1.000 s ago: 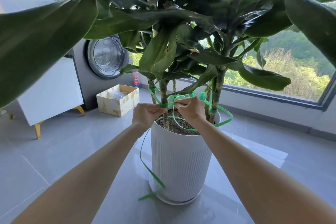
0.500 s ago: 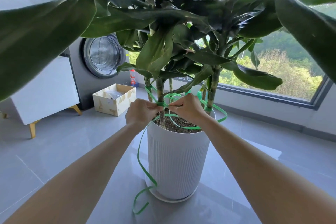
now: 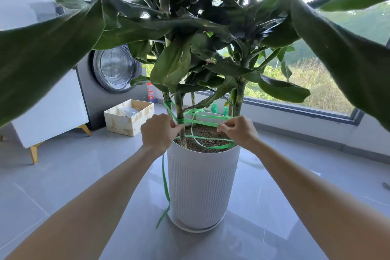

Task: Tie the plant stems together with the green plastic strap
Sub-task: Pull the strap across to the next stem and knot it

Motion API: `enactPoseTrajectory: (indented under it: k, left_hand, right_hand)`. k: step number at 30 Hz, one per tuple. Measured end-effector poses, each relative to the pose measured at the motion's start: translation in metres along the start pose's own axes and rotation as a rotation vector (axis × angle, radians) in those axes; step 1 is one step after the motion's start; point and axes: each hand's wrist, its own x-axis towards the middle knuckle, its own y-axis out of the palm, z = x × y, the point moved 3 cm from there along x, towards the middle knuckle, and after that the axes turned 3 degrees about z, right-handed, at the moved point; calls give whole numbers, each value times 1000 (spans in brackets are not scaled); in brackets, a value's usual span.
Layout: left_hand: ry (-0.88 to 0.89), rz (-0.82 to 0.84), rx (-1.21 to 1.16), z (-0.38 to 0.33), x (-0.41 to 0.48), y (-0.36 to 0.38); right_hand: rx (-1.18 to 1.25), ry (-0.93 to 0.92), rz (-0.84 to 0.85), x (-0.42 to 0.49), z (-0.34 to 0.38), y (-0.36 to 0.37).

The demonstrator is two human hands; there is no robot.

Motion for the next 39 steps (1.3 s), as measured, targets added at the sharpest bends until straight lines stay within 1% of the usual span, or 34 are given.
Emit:
enactPoseTrajectory:
  k: [2,5,7,9,11,15,21,23,25,27,30,32,34,37,39]
  left_hand:
    - [63,-25,56,-8,-5,1]
    - [209,-26,-20,-22,-8,6]
    - [296,26,-95,-35,-6,11]
    - [329,101,-90,-48,-4,20]
    - [297,169,-86,-56,-2,32]
    - [193,275,-231,-66,2,46]
    - [102,262,-383,-75,14,59]
    - [96,240,-397,-75,15,62]
    - [96,227,-409,-75,17,64]
    - [94,231,-424,-75,19,67]
    - [83,253,-431,-73,21,71]
    - [89,253,-411,-72,21,72]
    - [101,253,-390,-71,22,73]
    - [104,263,-392,-70,22,74]
    - [113,267,-387,-70,22,74]
  right_hand:
    - [-36,31,-41,-4,-9,-6]
    - [-28,83,-87,-7,-18,-13]
    - [-24,110,-116,-10,-22,-17]
    - [-14,121,-138,-12,-24,-18]
    - [2,138,-165,-13,-24,-18]
    - [58,162,-216,-15,-23,-18]
    - [224,142,-206,-15,-30,-12]
    - [320,178,-230,-12,-36,-14]
    - [446,250,-259,-7,-44,-16]
    - [550,292,-206,-2,-48,-15]
    - [660,276,26,3,-40,-8]
    - [719,287,122,7,-34,-3]
    - [833,346,123,10,-33,-1]
    - [1013,440,75,12,-37,0]
    - [1030,449,18,13,-43,-1]
